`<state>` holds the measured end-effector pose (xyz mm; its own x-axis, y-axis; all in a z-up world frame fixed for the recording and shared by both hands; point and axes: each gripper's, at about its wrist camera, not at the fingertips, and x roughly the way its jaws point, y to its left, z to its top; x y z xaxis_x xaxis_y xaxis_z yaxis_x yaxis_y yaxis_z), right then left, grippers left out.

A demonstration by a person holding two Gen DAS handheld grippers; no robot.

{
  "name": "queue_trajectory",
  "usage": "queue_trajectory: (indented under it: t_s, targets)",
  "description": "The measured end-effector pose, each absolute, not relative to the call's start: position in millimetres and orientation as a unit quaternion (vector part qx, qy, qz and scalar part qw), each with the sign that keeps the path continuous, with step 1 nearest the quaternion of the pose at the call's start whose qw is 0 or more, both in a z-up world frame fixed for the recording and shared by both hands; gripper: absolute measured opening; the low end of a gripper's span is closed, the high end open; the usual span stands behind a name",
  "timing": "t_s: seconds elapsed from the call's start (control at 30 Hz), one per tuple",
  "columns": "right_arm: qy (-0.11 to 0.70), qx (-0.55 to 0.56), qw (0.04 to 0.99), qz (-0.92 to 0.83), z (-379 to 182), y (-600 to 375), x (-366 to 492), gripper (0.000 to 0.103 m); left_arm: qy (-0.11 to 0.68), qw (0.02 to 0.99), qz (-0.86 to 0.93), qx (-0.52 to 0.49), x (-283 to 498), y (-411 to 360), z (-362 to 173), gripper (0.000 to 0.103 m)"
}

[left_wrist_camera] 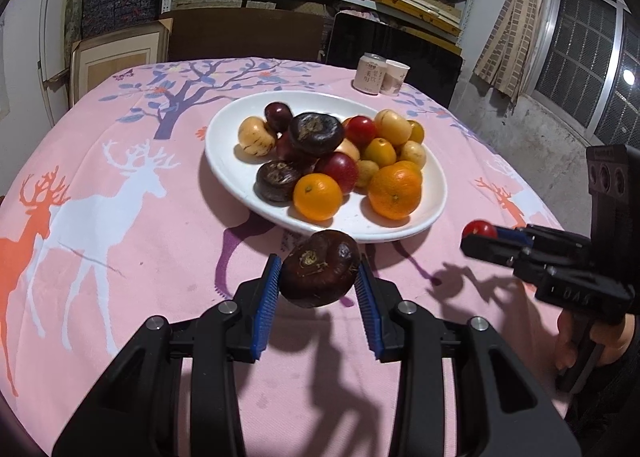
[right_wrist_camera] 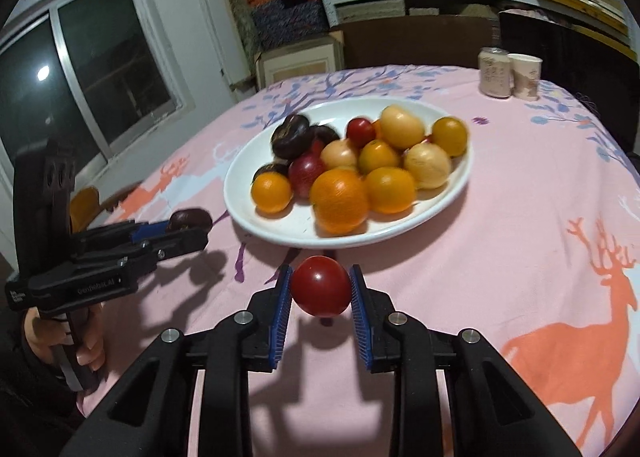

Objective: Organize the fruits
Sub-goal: 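Carry the mangosteen and tomato onto the white plate and release both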

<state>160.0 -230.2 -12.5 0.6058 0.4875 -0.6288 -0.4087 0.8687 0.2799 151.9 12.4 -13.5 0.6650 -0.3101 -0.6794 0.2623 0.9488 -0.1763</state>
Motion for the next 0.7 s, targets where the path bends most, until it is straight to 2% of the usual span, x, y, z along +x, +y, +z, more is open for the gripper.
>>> queue_trajectory:
  t_s: [0.3, 0.63, 0.67, 0.7]
  targets:
    - [0.297, 0.038, 0.924, 0.237, 38, -233, 197, 0.029, 0.364, 0.916, -0.17, -0.006, 185, -14, 23, 0.036]
    - [0.314, 0.019, 0.918, 0.241, 31, -207, 252, 0.029, 0.4, 0.898, -0.183, 0.024, 222, -39, -4, 0.037]
    - [0.321, 0.016, 0.914, 0.248, 27, -202, 257, 0.03, 0.395, 0.9, -0.183, 0.027, 222, -40, -4, 0.043]
    - [0.32, 0.011, 0.914, 0.251, 24, -198, 258, 0.037, 0.396, 0.899, -0.184, 0.03, 223, -41, -4, 0.06]
